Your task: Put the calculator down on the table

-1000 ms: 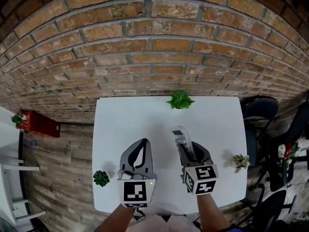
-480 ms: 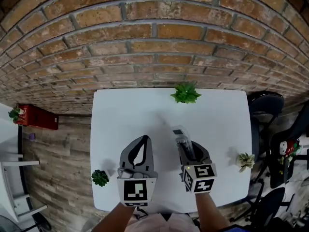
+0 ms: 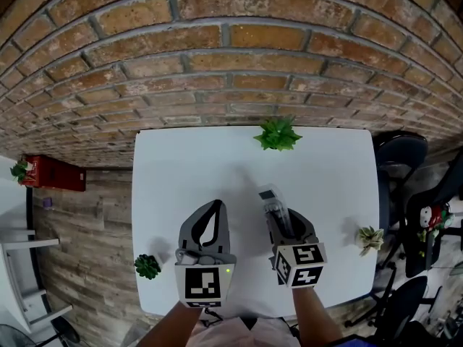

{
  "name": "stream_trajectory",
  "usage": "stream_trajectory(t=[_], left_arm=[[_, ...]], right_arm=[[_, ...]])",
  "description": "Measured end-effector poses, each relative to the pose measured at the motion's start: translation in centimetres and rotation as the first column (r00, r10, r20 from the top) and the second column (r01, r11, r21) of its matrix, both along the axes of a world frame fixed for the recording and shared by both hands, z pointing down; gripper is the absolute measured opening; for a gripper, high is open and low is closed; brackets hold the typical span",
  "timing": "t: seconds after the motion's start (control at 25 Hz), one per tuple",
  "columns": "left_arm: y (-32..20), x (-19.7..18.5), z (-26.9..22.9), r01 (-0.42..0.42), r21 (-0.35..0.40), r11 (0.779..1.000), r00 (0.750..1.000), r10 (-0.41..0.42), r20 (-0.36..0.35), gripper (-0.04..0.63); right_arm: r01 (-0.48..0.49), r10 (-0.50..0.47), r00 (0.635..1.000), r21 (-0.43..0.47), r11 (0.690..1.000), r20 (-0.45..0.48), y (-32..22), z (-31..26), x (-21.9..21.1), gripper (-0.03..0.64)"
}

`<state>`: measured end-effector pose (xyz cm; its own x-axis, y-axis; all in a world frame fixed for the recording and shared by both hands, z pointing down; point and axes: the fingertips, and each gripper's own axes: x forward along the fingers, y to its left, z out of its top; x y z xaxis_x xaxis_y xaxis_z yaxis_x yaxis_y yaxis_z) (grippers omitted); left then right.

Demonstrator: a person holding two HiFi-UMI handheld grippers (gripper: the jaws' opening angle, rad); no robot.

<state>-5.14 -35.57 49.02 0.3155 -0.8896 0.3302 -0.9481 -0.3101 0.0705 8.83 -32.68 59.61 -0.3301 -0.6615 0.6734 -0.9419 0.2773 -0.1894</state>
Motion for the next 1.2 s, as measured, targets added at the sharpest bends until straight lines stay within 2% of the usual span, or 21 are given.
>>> stream_trajectory(t=[0.44,0.56,0.72,1.08,1.2], left_arm=[[-0.3,0.5,-0.2,-0.013,0.008,1.000,1.000,0.012,0.009,0.012],[-0.3,0.6,-0.3,-0.013,0.014,1.000,1.000,0.013,0.006,0.012],[-0.3,0.5,-0.5,-0.016,0.020,1.000,1.000,0.016,0.011,0.012],[0.2,0.8,-1.0,-0.016,0.031,0.999,1.000,0.015,0.009,0.012],[0.8,1.0,-1.4,-0.021,0.032,0.999,1.000,0.021,0.019,0.012]], right_arm=[[0.017,-0.017,0.998,0.003,1.000,-0.054,-0.3,0.2,0.9,0.180],[0.014,-0.014,0.998,-0.004,1.000,-0.066,-0.3,0.5,1.2,0.206],[0.004,-0.006,0.996,-0.021,1.000,-0.090,-0.1,1.1,1.6,0.275],[-0.032,0.028,0.995,-0.042,0.999,-0.094,0.4,2.1,3.1,0.330],[-0.041,0.037,0.995,-0.035,0.999,-0.088,0.7,1.7,3.6,0.330]])
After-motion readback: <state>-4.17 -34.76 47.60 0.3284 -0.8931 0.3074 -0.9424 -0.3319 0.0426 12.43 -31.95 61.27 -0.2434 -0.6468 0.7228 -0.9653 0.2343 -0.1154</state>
